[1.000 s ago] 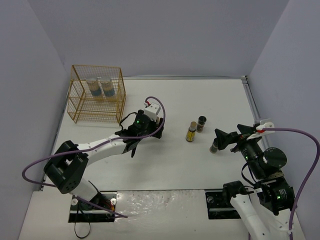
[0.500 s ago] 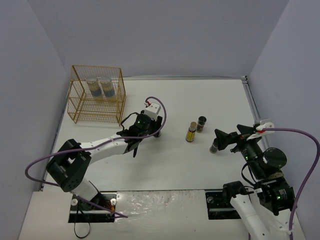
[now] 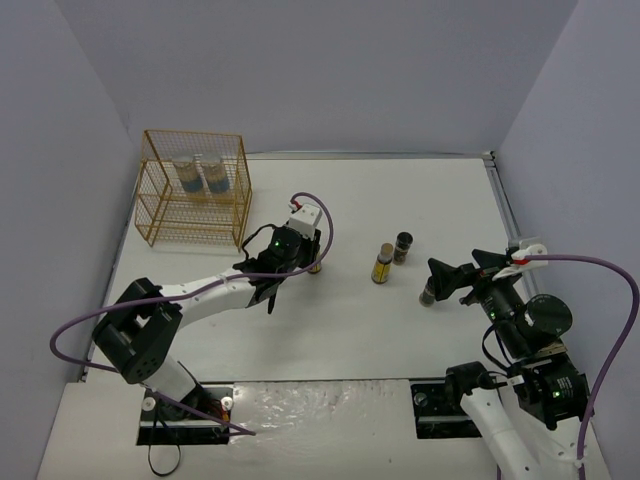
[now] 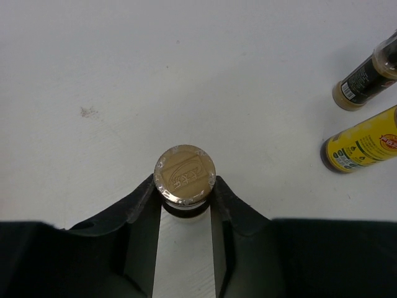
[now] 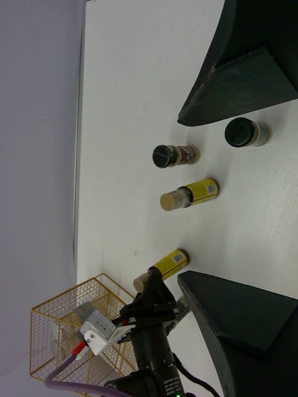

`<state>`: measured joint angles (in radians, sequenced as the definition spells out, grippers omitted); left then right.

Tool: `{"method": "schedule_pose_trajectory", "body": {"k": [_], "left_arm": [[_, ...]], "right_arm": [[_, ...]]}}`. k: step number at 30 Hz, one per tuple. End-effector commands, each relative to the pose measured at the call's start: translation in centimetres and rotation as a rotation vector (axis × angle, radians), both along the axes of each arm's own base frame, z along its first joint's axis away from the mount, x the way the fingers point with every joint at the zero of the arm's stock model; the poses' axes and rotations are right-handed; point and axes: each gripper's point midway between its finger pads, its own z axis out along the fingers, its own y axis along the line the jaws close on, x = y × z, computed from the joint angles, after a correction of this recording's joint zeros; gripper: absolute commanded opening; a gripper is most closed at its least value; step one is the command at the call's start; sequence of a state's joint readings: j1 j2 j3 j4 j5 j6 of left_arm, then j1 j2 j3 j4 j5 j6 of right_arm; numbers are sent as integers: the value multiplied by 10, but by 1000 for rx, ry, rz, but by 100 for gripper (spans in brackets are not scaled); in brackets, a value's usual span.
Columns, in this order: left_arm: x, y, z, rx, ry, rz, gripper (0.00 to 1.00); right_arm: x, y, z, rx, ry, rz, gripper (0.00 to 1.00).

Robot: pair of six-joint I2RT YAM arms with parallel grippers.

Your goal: Organize the condiment bottles

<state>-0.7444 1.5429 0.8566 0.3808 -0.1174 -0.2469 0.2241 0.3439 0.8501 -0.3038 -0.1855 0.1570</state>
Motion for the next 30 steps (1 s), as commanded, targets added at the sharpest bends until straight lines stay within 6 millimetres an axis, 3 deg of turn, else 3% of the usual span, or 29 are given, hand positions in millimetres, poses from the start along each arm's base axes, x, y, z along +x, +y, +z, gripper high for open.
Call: {"method": "schedule_pose_trajectory", "body": {"k": [1,3,6,10,13,16,18,19,21,22,23,27,30], "left_arm": [[14,-13,72,-138,-155,7,11],[13,-12,79,-148,-167,7,1],[12,-10,94,-159,-188,6,0],[7,4,135,-175,-247,33,0],[5,27,174,-167,-299,109,0],[3,60,217,-148,-338,188,0],[6,85,235,-143,-347,239,0],[6,85,235,-144,-347,237,0],[15,130,251,-137,-356,332,0],[14,130,255,-138,-364,332,0],[21,153,260,-125,-375,382,0],[42,214,271,-114,-400,495,0],[62,248,273,-101,-415,551,0]], "right_arm": [[2,5,18,24,-66,22,100],[2,5,19,26,-68,23,100],[2,5,19,27,-68,25,100],[1,5,19,27,-67,25,100],[1,5,20,28,-70,26,100],[0,5,22,29,-76,28,100],[-1,6,24,30,-80,29,100],[-1,6,24,30,-80,29,100],[-1,5,26,31,-85,29,100],[-1,5,26,31,-85,29,100],[-1,6,26,29,-84,32,100],[1,6,24,22,-79,31,100],[2,7,23,17,-75,38,100]]}}
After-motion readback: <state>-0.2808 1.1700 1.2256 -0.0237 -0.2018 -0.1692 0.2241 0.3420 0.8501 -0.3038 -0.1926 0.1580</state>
